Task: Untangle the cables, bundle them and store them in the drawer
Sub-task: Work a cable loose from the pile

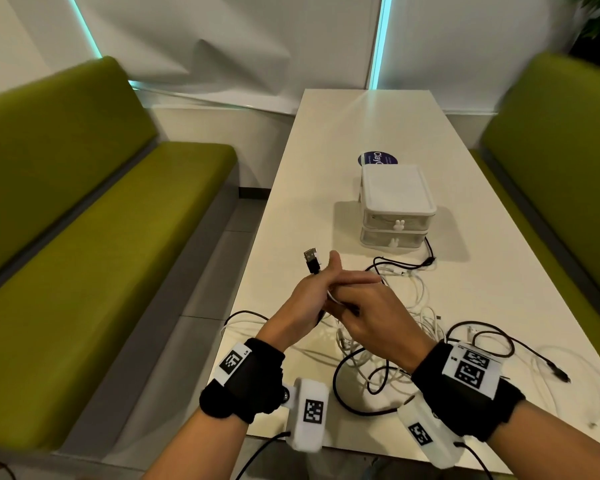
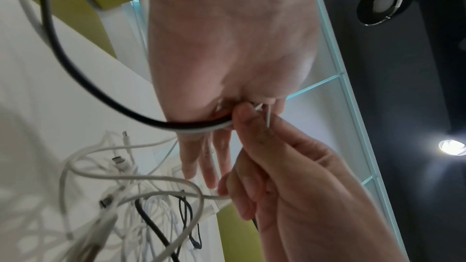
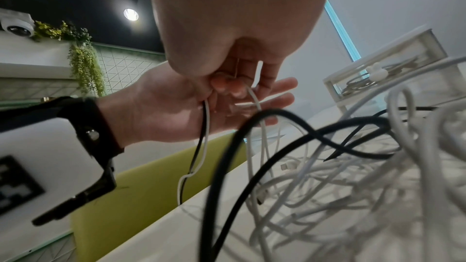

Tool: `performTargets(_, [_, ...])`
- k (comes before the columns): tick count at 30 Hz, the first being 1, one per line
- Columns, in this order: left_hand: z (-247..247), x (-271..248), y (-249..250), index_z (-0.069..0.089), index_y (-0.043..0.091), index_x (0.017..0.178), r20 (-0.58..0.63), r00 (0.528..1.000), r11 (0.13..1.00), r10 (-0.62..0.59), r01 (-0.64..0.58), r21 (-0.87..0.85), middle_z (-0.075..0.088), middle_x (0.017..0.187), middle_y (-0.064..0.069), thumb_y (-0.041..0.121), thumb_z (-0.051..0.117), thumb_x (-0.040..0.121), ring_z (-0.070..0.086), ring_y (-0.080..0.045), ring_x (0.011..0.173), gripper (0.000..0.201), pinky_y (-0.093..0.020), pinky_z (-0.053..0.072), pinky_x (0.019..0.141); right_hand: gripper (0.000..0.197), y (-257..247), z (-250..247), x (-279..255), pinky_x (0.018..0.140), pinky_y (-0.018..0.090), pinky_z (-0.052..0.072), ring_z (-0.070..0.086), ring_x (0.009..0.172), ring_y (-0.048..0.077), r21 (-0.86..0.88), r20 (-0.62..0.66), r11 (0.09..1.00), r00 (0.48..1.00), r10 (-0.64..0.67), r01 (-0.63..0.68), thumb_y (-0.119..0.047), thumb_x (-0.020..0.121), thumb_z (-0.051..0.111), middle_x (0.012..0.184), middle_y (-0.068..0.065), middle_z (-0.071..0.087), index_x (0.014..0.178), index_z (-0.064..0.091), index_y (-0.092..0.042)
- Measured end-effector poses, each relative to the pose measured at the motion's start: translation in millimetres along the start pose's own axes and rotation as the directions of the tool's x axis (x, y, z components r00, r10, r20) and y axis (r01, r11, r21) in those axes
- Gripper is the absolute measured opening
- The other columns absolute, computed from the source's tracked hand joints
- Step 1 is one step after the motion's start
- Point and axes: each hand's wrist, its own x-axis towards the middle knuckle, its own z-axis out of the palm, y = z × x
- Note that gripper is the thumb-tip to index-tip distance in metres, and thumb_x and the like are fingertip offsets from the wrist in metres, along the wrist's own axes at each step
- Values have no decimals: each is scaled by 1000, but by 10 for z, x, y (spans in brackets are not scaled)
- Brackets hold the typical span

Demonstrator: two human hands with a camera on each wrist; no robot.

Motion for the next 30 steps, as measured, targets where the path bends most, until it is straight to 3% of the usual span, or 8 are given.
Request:
performTargets(3, [-35,0,17,68,5,117,9,999,999,36,-36,-13,67,123,-6,56,15,100,58,-12,120,75,-21,47,95,28,49,9,10,52,21,30,44,56,2,83,-18,996,999,42,-40,-21,91,65,54,-18,41,65,58,-13])
performTargets(8, [-34,-19,-7,70,-2,109,-8,994,994,107,-107,3,67,123,-5,55,12,100,57,-18,122,82,-33,44,95,40,143,-18,25,73,33,51,65,83,11,100,124,986,985,120,-133,-51,91,54,84,-5,72,82,75,-19])
performTargets(13, [1,-45,61,71,-9,81,-44,967,958,250,-254,-135,71,100,-24,50,10,100,64,-26,109,87,-36,39,103,43,178,-50,15,65,34,46,58,64,17,68,113,977,974,194,-203,-49,93,52,58,2,61,72,67,-14])
performTargets(15, [14,-72,86,63,0,54,-58,957,930,283,-289,-229,64,63,-21,54,13,98,64,-31,73,85,-38,46,86,42,200,-68,14,66,38,47,60,65,22,110,89,969,973,214,-223,-55,88,48,60,6,63,76,69,-21])
performTargets(17, [27,-101,117,44,9,41,-91,945,904,313,-326,-278,41,40,-8,54,12,99,39,-22,45,80,-33,37,62,40,223,-91,50,63,40,43,52,58,24,85,77,973,975,209,-216,-50,86,47,57,10,56,60,56,-20])
performTargets(21, [15,-179,267,32,16,40,-128,905,864,405,-425,-270,24,37,3,50,13,100,18,-12,41,72,-30,15,50,41,283,-172,130,58,40,41,48,56,23,-47,75,973,970,231,-228,-33,91,56,53,7,53,55,45,-16])
performTargets(26, [-65,-289,540,28,17,42,-107,855,805,508,-515,-294,24,38,5,56,21,93,16,-10,40,64,-29,14,48,46,320,-316,240,57,29,40,52,56,7,-51,48,961,961,273,-270,-40,95,56,56,-7,59,64,57,-7])
performTargets(30, [-64,-303,588,55,10,57,-131,876,883,464,-445,150,52,56,-2,54,20,98,23,-15,46,69,-27,15,46,48,218,-453,344,65,43,48,58,65,28,-22,-51,949,949,312,-314,-43,99,45,70,13,66,81,67,-4])
